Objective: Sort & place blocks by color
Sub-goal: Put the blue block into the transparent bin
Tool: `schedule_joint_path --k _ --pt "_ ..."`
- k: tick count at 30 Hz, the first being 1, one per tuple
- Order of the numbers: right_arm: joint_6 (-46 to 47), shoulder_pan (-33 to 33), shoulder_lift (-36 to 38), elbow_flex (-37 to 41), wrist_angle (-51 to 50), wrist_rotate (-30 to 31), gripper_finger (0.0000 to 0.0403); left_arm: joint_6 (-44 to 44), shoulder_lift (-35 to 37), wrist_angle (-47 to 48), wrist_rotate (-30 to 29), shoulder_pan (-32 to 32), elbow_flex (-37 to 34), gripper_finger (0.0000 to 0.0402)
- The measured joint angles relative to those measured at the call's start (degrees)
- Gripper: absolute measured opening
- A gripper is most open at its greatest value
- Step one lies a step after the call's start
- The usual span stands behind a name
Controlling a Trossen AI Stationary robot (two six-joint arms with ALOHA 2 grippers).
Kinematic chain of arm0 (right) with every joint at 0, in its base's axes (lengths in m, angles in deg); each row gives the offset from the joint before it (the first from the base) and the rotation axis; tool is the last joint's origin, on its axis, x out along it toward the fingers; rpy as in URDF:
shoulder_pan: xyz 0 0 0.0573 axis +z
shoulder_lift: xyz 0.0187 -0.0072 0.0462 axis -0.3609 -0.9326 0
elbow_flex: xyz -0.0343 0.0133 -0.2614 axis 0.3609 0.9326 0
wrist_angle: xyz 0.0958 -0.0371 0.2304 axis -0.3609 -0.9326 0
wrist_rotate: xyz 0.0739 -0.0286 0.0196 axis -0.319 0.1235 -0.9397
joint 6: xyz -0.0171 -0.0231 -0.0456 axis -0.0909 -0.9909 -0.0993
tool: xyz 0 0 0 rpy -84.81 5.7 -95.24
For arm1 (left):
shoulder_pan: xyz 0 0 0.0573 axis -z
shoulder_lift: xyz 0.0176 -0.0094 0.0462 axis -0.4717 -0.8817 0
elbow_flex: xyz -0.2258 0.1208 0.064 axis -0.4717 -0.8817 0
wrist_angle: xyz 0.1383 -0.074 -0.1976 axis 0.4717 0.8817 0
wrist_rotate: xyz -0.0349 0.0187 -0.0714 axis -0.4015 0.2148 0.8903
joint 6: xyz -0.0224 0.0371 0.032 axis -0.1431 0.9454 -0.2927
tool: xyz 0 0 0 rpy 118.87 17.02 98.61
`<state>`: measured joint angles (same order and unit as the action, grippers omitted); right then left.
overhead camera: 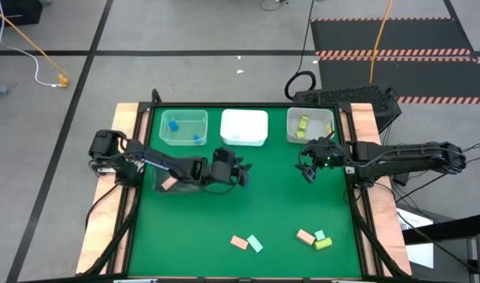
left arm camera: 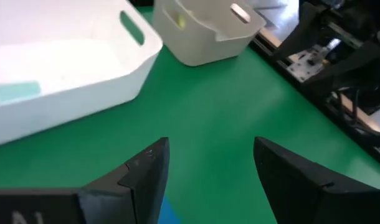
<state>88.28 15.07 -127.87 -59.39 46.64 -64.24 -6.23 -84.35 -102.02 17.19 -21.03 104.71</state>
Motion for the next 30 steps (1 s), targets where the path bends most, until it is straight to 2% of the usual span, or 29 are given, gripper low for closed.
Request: schedule_joint_path --k 6,10,23,27,30 --pt "0.5 0.0 0.0 0.0 0.8 0.0 0.029 -7.0 0.0 5.6 -3.1 4.3 0.0 0.0232" --pt "1.1 0.0 0.0 0.0 1.5 0.0 0.029 -9.4 0.0 5.8 -3.8 5.9 0.1 0.0232" --pt "1.9 0.0 0.0 0.0 1.8 0.0 0.029 -14.1 0.1 5.6 -5.2 7.0 0.5 0.0232" --pt "1.7 0.0 0.0 0.0 1.8 0.0 0.029 -13.6 -1.6 5.4 -5.3 7.0 4.0 0.0232" --pt "1.7 0.0 0.0 0.0 1.9 0.0 0.029 -8.9 -5.4 6.8 -4.8 7.1 9.4 0.0232"
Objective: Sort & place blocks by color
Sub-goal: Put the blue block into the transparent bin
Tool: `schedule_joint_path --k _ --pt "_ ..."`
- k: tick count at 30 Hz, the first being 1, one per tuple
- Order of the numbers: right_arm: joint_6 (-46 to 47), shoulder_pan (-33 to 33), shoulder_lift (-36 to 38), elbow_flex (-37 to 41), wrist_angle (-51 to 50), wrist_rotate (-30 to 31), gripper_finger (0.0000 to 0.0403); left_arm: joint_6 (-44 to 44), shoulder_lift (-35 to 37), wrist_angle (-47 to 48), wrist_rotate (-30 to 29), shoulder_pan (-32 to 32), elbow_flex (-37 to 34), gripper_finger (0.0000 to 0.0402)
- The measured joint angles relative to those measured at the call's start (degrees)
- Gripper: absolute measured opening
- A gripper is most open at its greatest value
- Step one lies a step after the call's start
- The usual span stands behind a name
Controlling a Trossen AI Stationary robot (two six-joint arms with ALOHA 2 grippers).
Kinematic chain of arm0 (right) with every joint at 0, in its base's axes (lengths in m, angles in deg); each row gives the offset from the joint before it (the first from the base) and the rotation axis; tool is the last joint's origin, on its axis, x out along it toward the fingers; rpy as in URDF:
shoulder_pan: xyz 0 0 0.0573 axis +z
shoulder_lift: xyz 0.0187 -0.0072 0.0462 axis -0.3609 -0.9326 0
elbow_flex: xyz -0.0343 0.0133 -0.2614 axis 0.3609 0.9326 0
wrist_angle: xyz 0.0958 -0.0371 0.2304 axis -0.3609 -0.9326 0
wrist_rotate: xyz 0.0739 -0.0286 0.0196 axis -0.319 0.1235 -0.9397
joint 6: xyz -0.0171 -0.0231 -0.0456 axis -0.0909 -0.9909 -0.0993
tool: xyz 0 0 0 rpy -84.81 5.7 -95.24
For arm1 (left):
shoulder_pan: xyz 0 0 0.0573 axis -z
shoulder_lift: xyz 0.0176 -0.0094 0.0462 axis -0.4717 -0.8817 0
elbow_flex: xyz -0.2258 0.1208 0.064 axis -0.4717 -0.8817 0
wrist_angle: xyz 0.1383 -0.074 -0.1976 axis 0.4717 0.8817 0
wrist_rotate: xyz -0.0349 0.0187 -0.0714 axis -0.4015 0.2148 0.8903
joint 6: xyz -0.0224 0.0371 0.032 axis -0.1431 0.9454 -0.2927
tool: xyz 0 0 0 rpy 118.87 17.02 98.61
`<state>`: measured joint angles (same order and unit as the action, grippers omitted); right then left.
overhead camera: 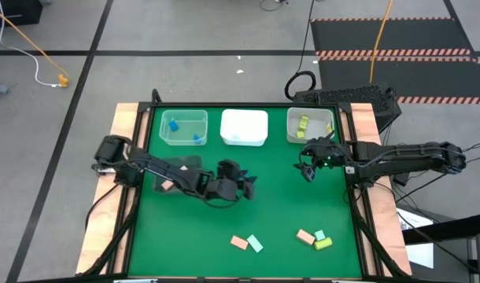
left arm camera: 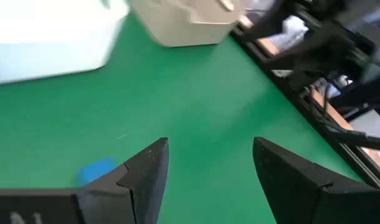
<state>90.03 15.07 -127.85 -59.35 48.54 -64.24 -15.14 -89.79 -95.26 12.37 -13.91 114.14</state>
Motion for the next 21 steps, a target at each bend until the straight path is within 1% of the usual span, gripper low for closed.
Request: schedule_joint_path --k 1,2,4,7,9,11,13,15,16,18,21 --pt "0.0 0.0 0.0 0.0 0.2 0.0 0.029 1.2 -1.6 0.9 0.2 0.0 2.6 0.0232" --pt "0.0 0.0 0.0 0.0 0.3 0.0 0.029 2.1 -2.7 3.7 0.3 0.0 4.7 0.0232" --pt "0.0 0.0 0.1 0.0 1.1 0.0 0.029 1.8 -5.0 12.0 -0.6 -0.3 9.8 0.0232" --pt "0.0 0.0 0.1 0.0 2.1 0.0 0.029 -3.3 -7.7 26.7 -1.3 -0.9 16.7 0.0232" --pt "0.0 0.0 0.1 0.0 3.0 0.0 0.029 -7.2 -9.9 32.2 -1.4 -1.1 20.8 0.0232" --pt "0.0 0.0 0.1 0.0 3.5 0.0 0.029 -11.2 -11.5 38.8 -1.4 -1.4 23.2 0.0232" --pt "0.0 0.0 0.1 0.0 3.8 0.0 0.029 -15.5 -13.2 40.6 -0.6 -1.7 25.0 0.0232" --pt "0.0 0.0 0.1 0.0 4.4 0.0 0.029 -19.2 -14.5 42.6 1.7 -2.3 25.1 0.0232" --pt "0.0 0.0 0.1 0.0 4.5 0.0 0.029 -20.6 -15.0 42.0 3.0 -2.6 25.1 0.0232" --pt "0.0 0.0 0.1 0.0 4.8 0.0 0.029 -22.3 -16.1 41.6 5.3 -3.1 25.2 0.0234" --pt "0.0 0.0 0.1 0.0 5.8 0.0 0.029 -22.9 -17.0 41.2 6.1 -3.1 25.2 0.0248"
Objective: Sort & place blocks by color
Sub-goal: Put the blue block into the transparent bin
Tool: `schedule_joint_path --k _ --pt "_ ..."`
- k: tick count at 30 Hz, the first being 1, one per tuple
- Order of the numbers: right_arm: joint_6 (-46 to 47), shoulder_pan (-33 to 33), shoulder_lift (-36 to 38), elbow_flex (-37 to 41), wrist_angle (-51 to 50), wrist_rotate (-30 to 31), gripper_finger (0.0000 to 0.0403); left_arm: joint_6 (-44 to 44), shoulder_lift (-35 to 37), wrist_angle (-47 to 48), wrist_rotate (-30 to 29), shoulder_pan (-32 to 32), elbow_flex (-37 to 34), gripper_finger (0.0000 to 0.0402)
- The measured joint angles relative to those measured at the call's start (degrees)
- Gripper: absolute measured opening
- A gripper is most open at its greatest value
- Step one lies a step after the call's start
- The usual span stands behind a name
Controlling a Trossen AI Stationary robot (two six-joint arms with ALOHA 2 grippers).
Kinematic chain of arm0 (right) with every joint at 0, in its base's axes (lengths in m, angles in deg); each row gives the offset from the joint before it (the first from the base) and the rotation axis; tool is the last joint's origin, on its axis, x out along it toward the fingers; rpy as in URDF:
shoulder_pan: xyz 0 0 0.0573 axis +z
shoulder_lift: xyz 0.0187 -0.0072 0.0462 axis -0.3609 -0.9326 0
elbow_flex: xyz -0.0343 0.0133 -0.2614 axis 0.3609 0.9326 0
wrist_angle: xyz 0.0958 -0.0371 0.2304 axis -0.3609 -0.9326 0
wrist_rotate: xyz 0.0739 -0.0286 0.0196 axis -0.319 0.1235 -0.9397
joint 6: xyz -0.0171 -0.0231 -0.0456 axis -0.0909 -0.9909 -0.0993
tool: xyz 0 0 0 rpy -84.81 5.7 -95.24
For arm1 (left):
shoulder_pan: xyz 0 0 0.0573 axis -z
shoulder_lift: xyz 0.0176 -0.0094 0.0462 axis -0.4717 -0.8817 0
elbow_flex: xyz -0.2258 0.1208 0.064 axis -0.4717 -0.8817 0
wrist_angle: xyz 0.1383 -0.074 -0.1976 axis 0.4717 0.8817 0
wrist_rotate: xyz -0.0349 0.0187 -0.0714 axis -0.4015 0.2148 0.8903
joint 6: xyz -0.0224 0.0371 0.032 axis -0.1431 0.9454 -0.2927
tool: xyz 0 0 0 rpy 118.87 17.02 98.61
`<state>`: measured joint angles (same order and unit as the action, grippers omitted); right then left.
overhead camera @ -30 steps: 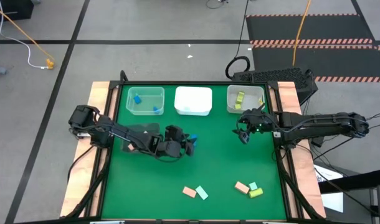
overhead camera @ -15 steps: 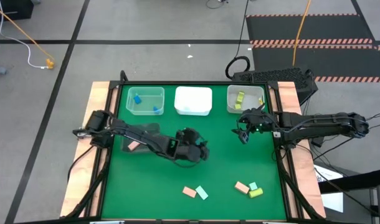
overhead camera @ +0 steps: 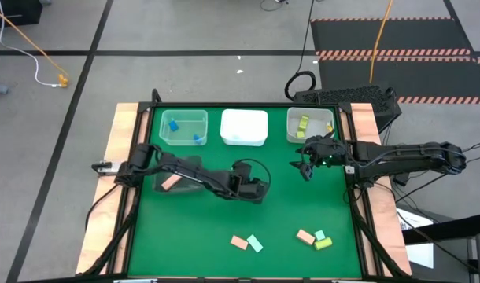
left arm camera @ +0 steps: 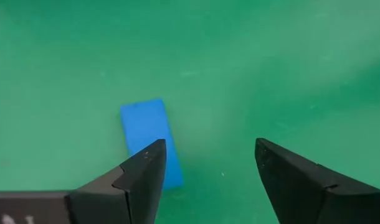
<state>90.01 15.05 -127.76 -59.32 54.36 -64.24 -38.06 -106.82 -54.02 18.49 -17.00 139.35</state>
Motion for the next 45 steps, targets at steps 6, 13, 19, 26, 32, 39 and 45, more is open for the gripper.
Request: schedule_joint_path --k 6,13,19,26,32,39,45 --pt "0.0 0.0 0.0 0.0 0.5 0.0 0.029 1.5 -0.1 2.6 0.0 -0.1 0.0 0.0297" --pt "0.0 0.0 0.0 0.0 0.5 0.0 0.029 3.1 -1.6 2.9 -0.2 -0.6 -0.5 0.0309" --pt "0.0 0.0 0.0 0.0 0.8 0.0 0.029 2.7 -5.3 0.3 -1.4 -0.6 -0.5 0.0274" --pt "0.0 0.0 0.0 0.0 1.3 0.0 0.029 5.9 -6.4 1.8 -2.5 -0.6 -0.3 0.0192" --pt "0.0 0.0 0.0 0.0 1.3 0.0 0.029 6.1 -6.1 2.7 -2.1 -0.7 -0.4 0.013" --pt "0.0 0.0 0.0 0.0 1.4 0.0 0.029 12.0 -0.3 -0.4 0.3 -1.2 -0.7 0.013" --pt "0.0 0.0 0.0 0.0 1.4 0.0 0.029 20.2 6.4 0.8 -1.6 -3.9 -0.7 0.013"
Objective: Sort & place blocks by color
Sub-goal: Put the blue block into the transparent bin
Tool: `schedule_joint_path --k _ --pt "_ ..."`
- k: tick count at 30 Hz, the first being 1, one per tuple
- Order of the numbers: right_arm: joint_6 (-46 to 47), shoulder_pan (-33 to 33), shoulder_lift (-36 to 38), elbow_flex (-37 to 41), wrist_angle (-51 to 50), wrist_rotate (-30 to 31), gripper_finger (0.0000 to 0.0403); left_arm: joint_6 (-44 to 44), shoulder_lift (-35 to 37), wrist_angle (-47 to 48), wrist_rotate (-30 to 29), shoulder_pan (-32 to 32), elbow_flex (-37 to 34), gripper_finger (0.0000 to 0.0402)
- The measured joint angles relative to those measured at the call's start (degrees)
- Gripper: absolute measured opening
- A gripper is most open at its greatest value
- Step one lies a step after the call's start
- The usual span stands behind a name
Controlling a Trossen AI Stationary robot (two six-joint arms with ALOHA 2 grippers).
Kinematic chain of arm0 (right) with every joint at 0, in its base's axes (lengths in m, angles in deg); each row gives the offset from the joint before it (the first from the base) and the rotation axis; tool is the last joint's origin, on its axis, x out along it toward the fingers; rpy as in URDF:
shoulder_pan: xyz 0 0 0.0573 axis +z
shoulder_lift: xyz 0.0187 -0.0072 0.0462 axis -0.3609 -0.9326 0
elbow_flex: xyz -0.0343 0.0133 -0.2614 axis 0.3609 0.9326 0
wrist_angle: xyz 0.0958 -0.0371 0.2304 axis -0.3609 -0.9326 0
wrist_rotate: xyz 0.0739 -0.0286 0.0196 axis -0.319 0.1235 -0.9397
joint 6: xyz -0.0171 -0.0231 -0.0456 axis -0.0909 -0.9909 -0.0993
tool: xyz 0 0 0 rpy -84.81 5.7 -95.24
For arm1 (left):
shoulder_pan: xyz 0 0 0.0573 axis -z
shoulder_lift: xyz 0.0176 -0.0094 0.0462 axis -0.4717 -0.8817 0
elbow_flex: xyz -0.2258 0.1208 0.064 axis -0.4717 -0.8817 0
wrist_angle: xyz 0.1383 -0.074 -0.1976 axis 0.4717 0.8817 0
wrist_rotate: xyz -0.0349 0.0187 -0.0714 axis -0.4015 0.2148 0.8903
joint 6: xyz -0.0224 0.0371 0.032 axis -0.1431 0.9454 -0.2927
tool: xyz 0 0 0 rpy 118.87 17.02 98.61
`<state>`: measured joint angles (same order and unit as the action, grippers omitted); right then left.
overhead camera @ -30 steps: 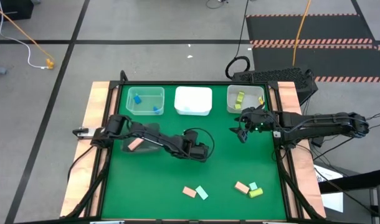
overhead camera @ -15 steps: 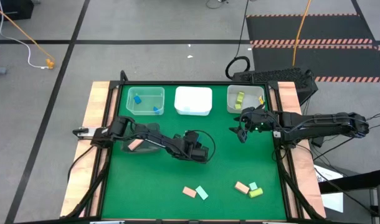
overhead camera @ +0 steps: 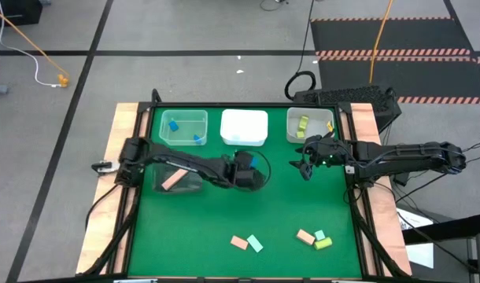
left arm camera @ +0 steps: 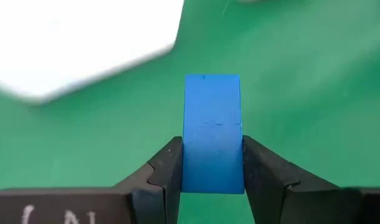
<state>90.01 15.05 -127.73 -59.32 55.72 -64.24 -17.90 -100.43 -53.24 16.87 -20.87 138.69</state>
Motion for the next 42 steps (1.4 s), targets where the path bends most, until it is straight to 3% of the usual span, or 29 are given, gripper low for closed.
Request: schedule_joint_path --k 9,20,25,31,37,42 --pt "0.0 0.0 0.0 0.0 1.7 0.0 0.029 16.6 13.2 6.0 -6.5 -4.6 0.1 0.013" --pt "0.0 0.0 0.0 0.0 1.9 0.0 0.029 16.5 23.1 28.6 -7.4 -12.9 0.1 0.013" --pt "0.0 0.0 0.0 0.0 1.9 0.0 0.029 16.9 26.6 33.8 -7.4 -17.2 -2.2 0.013" --pt "0.0 0.0 0.0 0.0 1.8 0.0 0.029 18.5 35.7 23.7 -5.0 -22.0 -17.5 0.013" --pt "0.0 0.0 0.0 0.0 1.8 0.0 0.029 17.4 44.0 4.4 -2.7 -27.0 -36.5 0.013" --pt "0.0 0.0 0.0 0.0 1.8 0.0 0.029 14.8 45.7 -10.8 -1.8 -29.3 -47.9 0.0131"
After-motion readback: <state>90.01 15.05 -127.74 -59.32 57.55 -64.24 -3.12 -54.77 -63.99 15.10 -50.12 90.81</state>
